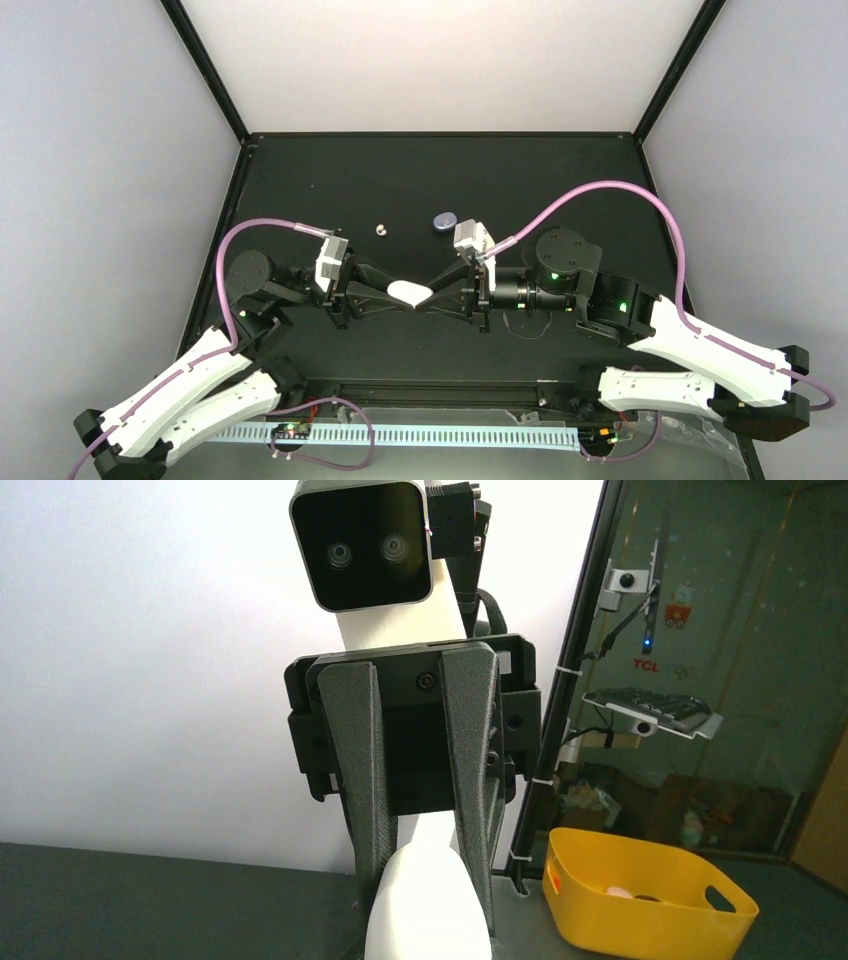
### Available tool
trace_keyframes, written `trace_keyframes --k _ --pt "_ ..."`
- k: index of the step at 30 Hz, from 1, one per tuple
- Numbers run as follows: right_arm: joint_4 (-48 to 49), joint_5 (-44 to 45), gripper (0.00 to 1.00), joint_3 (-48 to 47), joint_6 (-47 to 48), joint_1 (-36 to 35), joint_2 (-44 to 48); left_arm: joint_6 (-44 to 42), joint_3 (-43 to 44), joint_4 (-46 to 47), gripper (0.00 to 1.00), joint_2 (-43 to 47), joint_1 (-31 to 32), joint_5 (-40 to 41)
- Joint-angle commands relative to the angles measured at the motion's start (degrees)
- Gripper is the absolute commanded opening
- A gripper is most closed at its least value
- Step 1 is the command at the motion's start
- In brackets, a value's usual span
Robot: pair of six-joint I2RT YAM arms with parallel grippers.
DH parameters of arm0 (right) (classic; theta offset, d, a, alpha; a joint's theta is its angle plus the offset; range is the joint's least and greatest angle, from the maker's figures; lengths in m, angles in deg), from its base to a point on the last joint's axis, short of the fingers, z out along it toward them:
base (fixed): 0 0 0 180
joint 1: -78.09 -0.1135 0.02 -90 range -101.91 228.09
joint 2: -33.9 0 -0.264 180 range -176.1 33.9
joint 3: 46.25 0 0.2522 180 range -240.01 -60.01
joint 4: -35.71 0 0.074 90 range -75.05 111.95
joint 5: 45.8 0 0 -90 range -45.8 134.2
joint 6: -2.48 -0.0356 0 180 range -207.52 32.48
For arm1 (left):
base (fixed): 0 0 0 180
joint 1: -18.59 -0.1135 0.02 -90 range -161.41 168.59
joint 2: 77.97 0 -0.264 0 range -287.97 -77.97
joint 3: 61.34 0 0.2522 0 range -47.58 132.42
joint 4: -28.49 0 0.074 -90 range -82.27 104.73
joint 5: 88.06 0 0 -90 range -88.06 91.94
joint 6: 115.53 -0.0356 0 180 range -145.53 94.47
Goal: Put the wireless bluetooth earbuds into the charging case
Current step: Pick up the charging case at the center of the board.
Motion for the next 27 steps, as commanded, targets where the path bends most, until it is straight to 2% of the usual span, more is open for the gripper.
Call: trace_keyframes --k 1,9,15,27 --pt "2.86 1.75 0.02 0.41 -0.57 0.24 1.48 0.81 0.37 3.11 0.24 0.05 -0.14 0.58" --pt "4.22 3.92 0.01 1.54 -0.7 0.3 2.42 2.94 -0.2 4.83 0.24 -0.3 -0.17 1.27" --pt "5.24 5.06 0.01 2.6 -0.82 0.27 3.22 4.91 -0.87 6.98 0.33 -0.69 -0.13 1.6" --pt "5.38 5.54 0.01 3.14 -0.5 0.28 2.88 7.07 -1.06 9.48 0.33 -1.69 -0.08 1.42"
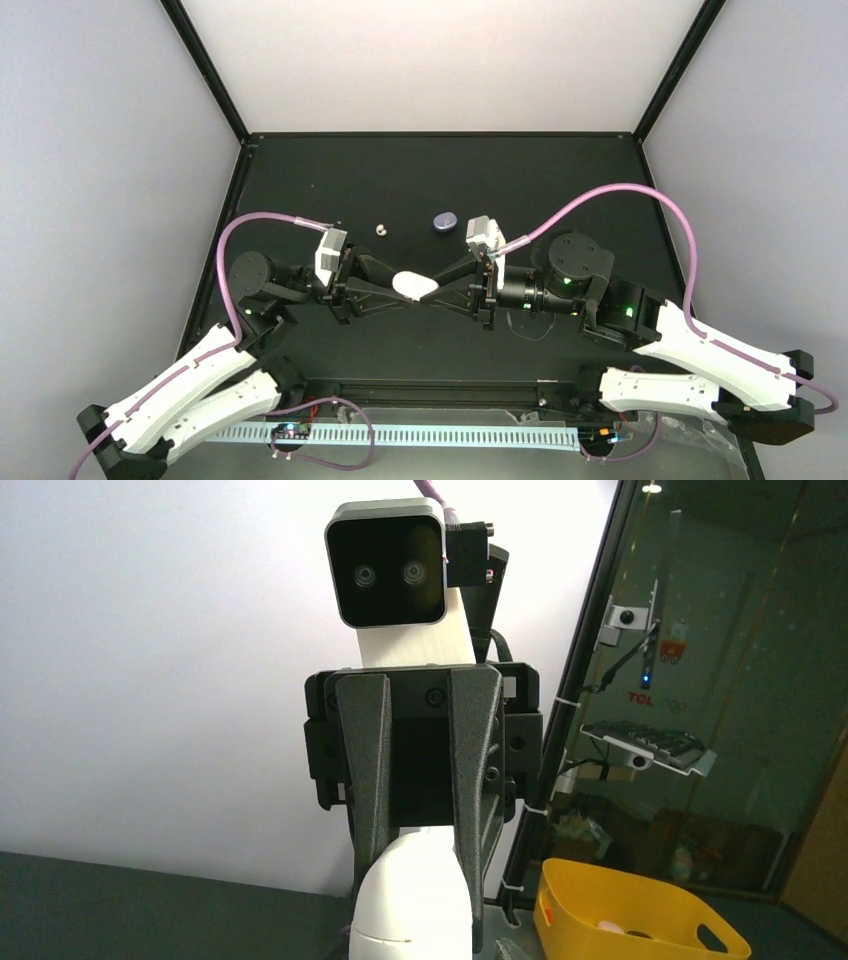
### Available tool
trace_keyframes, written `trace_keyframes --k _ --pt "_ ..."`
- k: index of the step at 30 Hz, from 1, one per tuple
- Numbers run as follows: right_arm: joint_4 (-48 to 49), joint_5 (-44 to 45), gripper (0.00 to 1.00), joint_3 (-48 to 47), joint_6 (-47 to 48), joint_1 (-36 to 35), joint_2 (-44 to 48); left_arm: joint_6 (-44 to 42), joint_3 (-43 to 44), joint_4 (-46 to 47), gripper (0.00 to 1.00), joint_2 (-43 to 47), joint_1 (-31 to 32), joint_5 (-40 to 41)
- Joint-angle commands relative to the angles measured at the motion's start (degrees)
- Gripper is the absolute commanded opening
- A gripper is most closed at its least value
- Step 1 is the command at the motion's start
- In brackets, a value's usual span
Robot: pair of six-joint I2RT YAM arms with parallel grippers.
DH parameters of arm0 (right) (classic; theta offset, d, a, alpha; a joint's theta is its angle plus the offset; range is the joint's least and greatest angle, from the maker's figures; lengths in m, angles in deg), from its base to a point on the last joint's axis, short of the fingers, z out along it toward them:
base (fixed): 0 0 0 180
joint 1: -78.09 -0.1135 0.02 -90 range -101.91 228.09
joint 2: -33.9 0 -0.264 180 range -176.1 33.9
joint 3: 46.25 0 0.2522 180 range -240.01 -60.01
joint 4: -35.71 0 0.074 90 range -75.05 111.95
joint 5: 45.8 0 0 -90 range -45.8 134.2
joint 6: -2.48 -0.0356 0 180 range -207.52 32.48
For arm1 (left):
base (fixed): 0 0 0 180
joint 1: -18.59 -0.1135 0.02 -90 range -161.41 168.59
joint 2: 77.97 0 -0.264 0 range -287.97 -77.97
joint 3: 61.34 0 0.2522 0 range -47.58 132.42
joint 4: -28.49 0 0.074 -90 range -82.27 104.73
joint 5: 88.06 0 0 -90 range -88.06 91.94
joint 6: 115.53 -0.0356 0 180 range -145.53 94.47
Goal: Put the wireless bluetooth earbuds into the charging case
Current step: Pick up the charging case at the center of the board.
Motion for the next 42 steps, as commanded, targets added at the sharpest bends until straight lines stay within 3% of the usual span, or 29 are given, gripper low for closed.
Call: trace_keyframes --k 1,13,18,23,28,35,42 --pt "2.0 2.0 0.01 0.89 0.0 0.26 0.4 1.94 0.07 4.11 0.33 -0.56 -0.08 -0.17" --pt "2.03 1.83 0.01 0.86 0.22 0.27 0.1 2.7 0.85 4.28 0.23 -2.02 0.18 -0.31" --pt "1.34 1.44 0.02 0.73 0.51 0.25 -0.02 2.37 0.93 4.17 0.13 -2.16 0.27 -0.28" --pt "0.69 1.91 0.24 0.66 0.97 0.21 1.39 0.93 0.89 2.81 0.03 -1.38 0.29 0.98" --pt "-1.31 3.18 0.45 -1.13 1.67 0.23 2.11 0.18 0.49 2.57 0.02 -0.54 0.27 2.66" --pt "-1.88 5.15 0.61 -3.31 1.82 0.23 1.92 -1.5 0.53 1.51 0.02 -0.4 0.27 3.13" --pt "-4.19 8.4 0.67 -5.96 2.15 0.27 -1.22 -3.89 0.24 0.43 0.02 0.37 0.69 3.58"
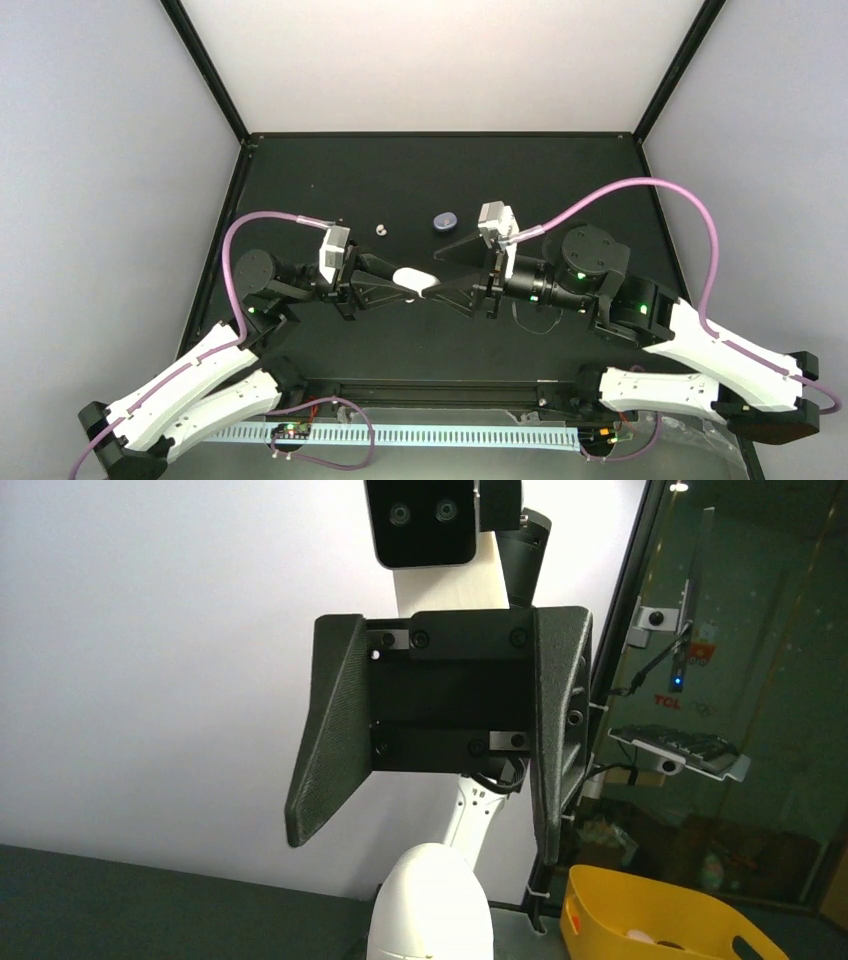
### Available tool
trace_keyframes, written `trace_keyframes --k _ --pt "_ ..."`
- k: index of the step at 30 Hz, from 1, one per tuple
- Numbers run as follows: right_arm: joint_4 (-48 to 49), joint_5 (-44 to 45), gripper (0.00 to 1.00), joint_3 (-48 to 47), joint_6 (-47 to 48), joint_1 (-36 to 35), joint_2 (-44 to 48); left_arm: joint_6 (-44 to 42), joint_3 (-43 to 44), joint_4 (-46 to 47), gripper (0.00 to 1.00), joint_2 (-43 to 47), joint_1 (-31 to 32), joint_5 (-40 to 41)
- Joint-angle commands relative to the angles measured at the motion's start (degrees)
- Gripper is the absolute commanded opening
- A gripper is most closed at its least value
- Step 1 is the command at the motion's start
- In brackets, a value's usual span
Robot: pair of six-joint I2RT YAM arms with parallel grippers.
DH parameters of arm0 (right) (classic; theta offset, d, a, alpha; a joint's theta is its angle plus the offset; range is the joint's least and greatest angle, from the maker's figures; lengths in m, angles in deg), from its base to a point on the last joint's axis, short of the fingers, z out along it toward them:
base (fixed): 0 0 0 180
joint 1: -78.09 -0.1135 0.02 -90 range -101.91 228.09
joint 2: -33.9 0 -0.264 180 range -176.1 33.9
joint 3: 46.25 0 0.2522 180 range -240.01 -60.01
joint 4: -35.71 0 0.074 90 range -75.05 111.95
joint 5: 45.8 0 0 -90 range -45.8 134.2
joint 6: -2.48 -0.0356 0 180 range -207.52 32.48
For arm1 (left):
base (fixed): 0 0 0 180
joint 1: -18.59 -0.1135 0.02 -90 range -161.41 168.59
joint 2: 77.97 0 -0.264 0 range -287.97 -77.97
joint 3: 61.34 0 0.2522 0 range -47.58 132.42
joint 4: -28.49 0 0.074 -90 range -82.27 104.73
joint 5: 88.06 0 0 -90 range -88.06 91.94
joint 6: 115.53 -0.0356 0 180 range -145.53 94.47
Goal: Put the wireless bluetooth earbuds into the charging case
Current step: Pick up the charging case at the center of the board, then open the charging case.
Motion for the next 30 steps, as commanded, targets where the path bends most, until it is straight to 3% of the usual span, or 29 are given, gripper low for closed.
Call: trace_keyframes --k 1,9,30 --pt "-1.62 2.69 0.68 -1.72 0.55 0.28 -1.5 -2.68 0.36 -0.14 0.02 1.47 0.62 1.09" --pt "-1.5 2.69 0.79 -1.4 -0.33 0.24 -2.42 -3.03 0.15 -0.37 0.02 2.12 0.95 0.91" --pt "-0.39 10.56 0.78 -0.27 -2.64 0.24 -0.87 -5.6 -0.25 -3.03 0.01 3.17 1.97 0.94"
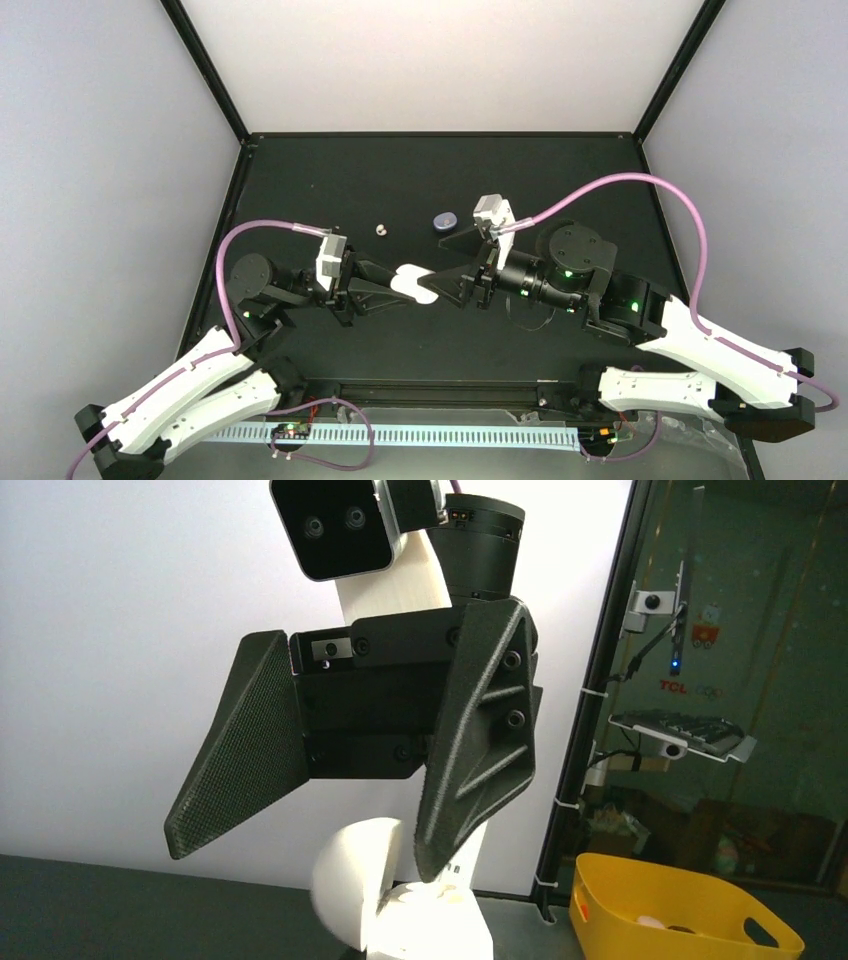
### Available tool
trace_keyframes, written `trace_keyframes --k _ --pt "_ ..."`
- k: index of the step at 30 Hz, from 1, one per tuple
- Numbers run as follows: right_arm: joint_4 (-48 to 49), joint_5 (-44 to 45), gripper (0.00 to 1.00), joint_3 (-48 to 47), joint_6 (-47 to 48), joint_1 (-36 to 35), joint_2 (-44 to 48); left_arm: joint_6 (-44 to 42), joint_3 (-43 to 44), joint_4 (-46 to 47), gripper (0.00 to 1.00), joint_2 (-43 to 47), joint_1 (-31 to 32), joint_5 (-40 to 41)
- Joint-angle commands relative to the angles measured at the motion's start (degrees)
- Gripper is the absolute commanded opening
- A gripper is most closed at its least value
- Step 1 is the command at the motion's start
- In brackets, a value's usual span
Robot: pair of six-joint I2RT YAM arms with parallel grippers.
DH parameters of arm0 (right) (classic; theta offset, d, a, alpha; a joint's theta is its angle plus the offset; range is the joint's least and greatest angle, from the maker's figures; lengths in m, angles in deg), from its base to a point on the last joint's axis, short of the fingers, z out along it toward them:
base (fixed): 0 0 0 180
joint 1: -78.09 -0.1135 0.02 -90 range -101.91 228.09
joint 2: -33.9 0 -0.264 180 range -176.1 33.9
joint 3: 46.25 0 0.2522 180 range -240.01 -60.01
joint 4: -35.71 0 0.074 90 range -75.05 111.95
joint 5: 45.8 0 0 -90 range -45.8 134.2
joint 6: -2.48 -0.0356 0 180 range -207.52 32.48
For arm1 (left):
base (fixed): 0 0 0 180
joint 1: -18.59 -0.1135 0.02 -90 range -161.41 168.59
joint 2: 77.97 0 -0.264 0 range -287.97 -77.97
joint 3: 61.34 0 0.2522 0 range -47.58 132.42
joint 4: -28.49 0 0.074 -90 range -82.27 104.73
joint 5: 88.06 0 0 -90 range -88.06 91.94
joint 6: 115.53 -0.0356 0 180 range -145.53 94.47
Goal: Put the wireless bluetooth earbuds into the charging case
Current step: Open the charging case.
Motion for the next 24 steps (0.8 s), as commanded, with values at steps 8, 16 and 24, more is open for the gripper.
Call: trace_keyframes --k 8,16,24 --pt "1.36 2.79 0.79 0.74 -1.04 0.25 2.42 -1.8 -0.98 -0.8 0.02 2.15 0.41 1.69" --pt "1.21 6.66 0.83 1.99 0.94 0.57 5.88 -2.06 -4.11 -3.54 0.02 7.78 0.37 13.43" --pt "2.45 2.96 0.82 12.65 -6.3 11.77 4.87 0.19 -9.55 -7.71 0.02 16.28 0.34 20.06"
